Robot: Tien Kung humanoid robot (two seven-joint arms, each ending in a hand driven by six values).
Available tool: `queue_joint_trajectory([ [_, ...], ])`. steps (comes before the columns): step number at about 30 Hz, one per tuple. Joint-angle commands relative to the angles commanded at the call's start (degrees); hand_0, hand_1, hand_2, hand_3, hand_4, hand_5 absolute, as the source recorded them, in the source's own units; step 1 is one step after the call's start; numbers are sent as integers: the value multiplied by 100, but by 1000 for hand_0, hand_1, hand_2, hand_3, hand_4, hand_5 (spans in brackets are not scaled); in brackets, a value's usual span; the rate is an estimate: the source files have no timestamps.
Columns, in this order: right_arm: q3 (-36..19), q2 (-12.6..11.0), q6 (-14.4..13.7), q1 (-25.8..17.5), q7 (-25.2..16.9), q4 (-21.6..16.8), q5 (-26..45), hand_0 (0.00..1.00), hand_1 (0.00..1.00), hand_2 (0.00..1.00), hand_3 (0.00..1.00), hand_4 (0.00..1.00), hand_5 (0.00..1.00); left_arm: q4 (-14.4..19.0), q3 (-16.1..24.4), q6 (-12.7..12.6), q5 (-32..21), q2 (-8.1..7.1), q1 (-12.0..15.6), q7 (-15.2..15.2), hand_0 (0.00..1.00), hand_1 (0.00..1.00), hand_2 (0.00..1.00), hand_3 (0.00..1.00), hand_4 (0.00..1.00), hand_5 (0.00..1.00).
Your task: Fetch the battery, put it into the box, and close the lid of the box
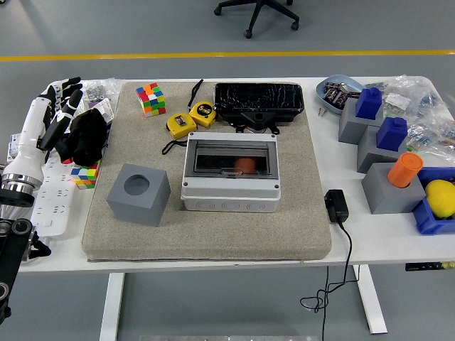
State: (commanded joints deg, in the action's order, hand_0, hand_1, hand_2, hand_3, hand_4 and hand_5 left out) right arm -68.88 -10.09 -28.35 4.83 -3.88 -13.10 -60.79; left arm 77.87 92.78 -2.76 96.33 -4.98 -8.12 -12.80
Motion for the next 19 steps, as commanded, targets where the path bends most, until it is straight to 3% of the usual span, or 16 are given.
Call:
queue_joint_trajectory([
  [4, 105, 0, -145, 2, -72, 1, 200, 181, 126, 159, 121, 362, 465, -7, -3, -3, 4, -5, 14, 1, 803, 860, 820, 826, 998, 998],
  [5, 127, 0, -187, 3, -86, -5, 226, 37, 33, 96, 44, 411, 356, -9, -4, -2, 6, -8, 18, 1, 801, 859, 821, 824, 998, 998],
  [10, 104, 21, -484, -1, -79, -27, 143, 37, 33, 96, 44, 411, 356, -18, -16, -4, 20, -3, 39, 2, 801, 859, 821, 824, 998, 998],
  [11, 125, 27, -518, -4, -46, -32, 121, 2, 2, 41, 2, 495, 47, -18, -33, -2, 27, 0, 38, 4, 801, 858, 818, 822, 998, 998],
  [16, 360, 36, -383, 8, 54, -25, 201, 2, 2, 41, 2, 495, 47, 0, -61, -9, 39, 19, 10, 5, 801, 858, 818, 822, 998, 998],
  [17, 393, 38, -380, 10, 61, -21, 187, 2, 2, 46, 20, 419, 159, 0, -58, -8, 42, 22, 8, 8, 799, 858, 817, 820, 998, 998],
  [19, 281, 50, -477, 0, -21, 3, 146, 2, 2, 46, 20, 419, 159, -1, -58, -7, 43, 21, 13, 11, 799, 858, 817, 820, 998, 998],
])
